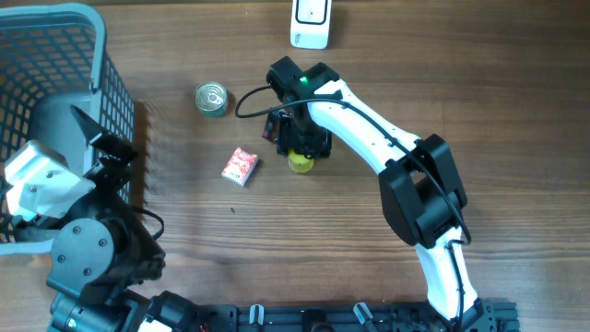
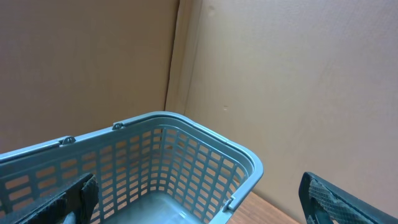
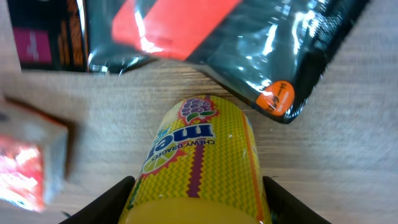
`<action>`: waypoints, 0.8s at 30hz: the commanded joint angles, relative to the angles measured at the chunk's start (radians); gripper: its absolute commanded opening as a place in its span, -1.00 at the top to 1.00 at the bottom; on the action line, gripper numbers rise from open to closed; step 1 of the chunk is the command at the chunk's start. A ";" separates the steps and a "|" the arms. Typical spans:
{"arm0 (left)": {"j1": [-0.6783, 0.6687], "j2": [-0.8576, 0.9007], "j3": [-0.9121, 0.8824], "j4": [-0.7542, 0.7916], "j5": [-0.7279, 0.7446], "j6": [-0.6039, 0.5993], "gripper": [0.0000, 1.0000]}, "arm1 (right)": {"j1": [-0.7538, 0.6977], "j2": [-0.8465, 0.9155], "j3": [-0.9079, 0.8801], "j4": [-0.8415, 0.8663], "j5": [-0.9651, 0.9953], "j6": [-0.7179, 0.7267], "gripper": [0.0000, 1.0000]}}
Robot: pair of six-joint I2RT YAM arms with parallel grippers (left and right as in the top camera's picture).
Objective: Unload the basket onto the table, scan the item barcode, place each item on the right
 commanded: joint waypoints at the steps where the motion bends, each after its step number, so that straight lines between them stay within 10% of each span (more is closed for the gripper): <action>1: 0.005 0.000 0.012 0.003 -0.014 0.011 -1.00 | -0.001 0.052 -0.027 0.009 -0.002 0.290 -0.24; 5: 0.005 0.000 0.012 0.003 -0.014 0.011 -1.00 | -0.001 0.052 -0.027 0.009 -0.043 0.530 -0.27; 10: 0.005 0.000 0.012 0.003 -0.014 0.011 -1.00 | 0.000 0.052 -0.027 0.042 -0.152 0.700 -0.79; 24: 0.005 0.000 0.012 0.003 -0.014 0.011 -1.00 | 0.000 0.052 -0.027 0.075 -0.071 0.193 -1.00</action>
